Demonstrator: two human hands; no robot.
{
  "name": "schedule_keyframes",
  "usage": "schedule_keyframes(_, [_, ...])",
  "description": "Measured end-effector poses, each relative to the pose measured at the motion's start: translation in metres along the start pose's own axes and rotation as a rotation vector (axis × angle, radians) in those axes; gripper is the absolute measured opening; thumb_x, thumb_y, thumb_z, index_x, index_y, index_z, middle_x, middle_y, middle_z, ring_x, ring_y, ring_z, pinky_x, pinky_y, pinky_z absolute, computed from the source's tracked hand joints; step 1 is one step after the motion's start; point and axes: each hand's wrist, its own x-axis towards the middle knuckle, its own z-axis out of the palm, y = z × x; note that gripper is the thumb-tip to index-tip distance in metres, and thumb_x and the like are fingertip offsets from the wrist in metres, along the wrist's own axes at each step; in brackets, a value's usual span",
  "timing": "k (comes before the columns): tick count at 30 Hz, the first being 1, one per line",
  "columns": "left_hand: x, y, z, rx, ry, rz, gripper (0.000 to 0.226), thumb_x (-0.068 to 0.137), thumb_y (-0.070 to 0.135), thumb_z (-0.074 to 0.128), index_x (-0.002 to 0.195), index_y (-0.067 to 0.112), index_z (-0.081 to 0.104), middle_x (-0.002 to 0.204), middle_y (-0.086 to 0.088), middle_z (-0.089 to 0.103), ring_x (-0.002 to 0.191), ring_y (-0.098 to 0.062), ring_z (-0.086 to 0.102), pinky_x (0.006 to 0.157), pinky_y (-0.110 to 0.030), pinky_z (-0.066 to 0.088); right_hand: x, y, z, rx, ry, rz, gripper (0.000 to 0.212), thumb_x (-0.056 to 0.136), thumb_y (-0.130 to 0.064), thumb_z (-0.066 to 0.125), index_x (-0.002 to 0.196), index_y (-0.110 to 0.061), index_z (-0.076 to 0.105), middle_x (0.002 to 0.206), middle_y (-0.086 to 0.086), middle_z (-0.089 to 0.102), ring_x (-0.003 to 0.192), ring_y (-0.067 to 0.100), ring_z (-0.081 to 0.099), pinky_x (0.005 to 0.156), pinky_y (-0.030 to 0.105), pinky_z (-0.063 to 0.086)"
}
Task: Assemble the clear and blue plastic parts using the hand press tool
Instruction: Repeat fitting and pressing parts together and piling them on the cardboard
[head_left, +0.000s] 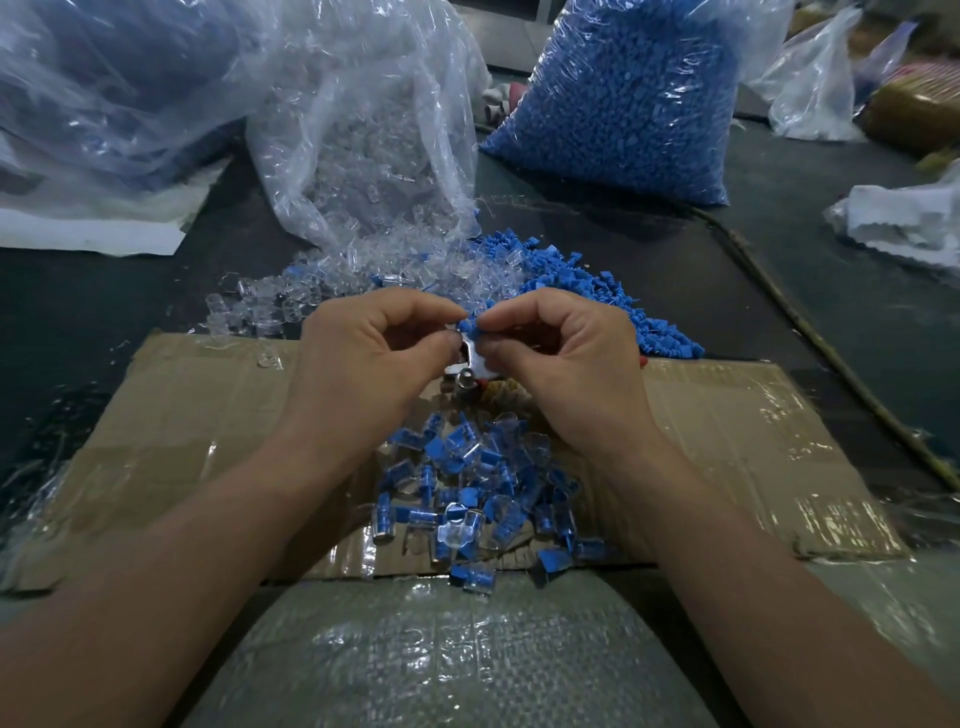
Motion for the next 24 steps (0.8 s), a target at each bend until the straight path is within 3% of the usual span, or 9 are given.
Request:
schedule_keyframes(15, [-0.0004,0.0008,0.0025,-0.002,-0.033,0.013,0.026,0.074,0.006,0.073,0.077,0.031,0.068,0.077,0.011,0.07,0.065,-0.003,0.066,0.062,-0.014,0.052,-0.0022,0.0046,-0.0002,-0.035,-0.017,-0.011,0.023,0.073,-0.01,0.075,0.072,-0.03,0.063,0.067,-0.016,0.063,0.062,0.001,0.063,0.06,0.014,0.052])
schedule_keyframes(18, [0.0007,0.0008,0.001,-0.113,-0.052,-0.089,0.019,0.074,0.007,0.071,0.076,0.026,0.068,0.074,0.003,0.071,0.062,-0.007,0.067,0.055,-0.018,0.054,-0.0025,0.0049,0.0004,-0.035,-0.01,-0.05,0.022,0.073,-0.014,0.075,0.076,-0.031,0.062,0.071,-0.015,0.062,0.067,0.0,0.062,0.063,0.013,0.051])
schedule_keyframes(24, [0.0059,0.0017,-0.0013,-0.403,-0.126,-0.245,0.015,0.06,0.011,0.066,0.075,0.011,0.067,0.064,-0.005,0.069,0.06,-0.012,0.066,0.058,-0.018,0.053,-0.0007,0.0076,-0.0003,0.048,-0.059,-0.051,0.025,0.077,-0.016,0.069,0.1,-0.025,0.063,0.087,-0.018,0.064,0.082,0.001,0.065,0.075,0.02,0.054])
